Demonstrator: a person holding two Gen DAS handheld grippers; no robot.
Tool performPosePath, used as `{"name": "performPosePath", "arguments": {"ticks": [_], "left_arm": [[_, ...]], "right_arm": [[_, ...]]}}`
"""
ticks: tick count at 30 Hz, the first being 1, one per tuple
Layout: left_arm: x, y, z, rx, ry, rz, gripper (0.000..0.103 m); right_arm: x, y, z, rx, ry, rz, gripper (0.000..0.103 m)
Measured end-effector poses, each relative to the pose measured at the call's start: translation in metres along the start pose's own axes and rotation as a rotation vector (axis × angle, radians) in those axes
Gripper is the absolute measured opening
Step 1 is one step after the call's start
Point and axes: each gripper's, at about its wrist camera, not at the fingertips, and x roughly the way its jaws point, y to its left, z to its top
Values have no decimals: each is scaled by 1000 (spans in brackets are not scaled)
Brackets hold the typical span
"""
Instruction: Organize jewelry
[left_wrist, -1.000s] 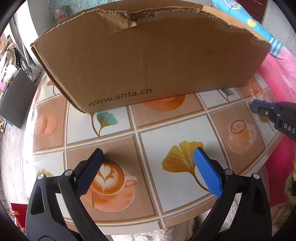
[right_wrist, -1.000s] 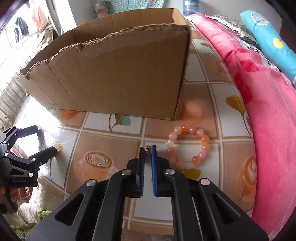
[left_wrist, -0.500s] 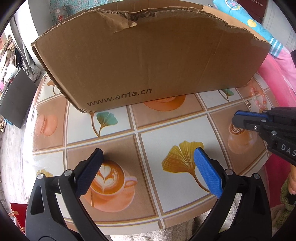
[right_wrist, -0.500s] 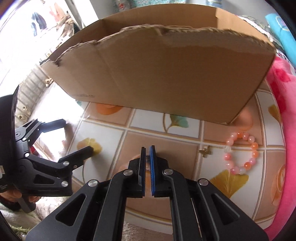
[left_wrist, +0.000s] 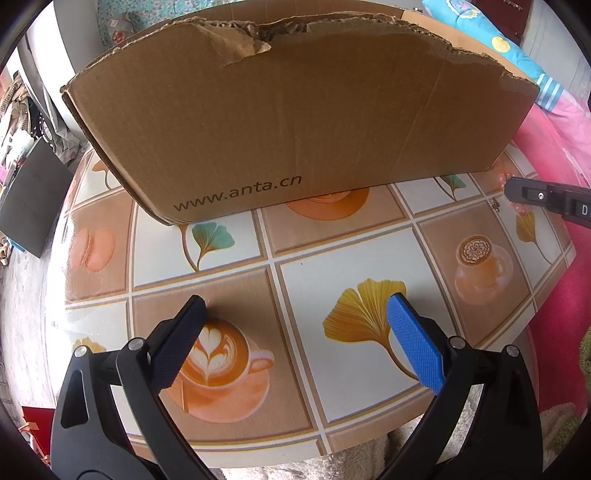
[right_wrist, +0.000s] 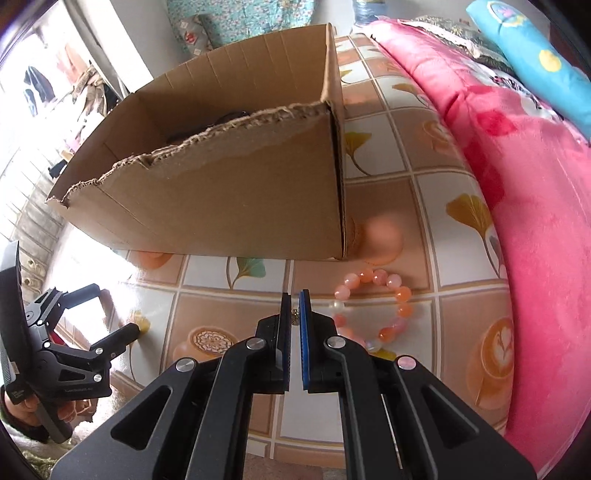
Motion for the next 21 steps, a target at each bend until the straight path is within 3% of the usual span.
{"name": "performPosePath", "arguments": {"ticks": [12,14,19,21], "left_arm": [[2,0,2,-3,5,1,95],[2,0,3,-2,5,1,95],[2,0,3,-3,4,0,95],[2,0,3,-2,6,1,95]], "right_arm": [[23,8,6,-21,6,-38,5],[27,14,6,-21,16,-4,5],[36,37,1,-11,72,196,5],[32,36,0,-3,52,211,5]]}}
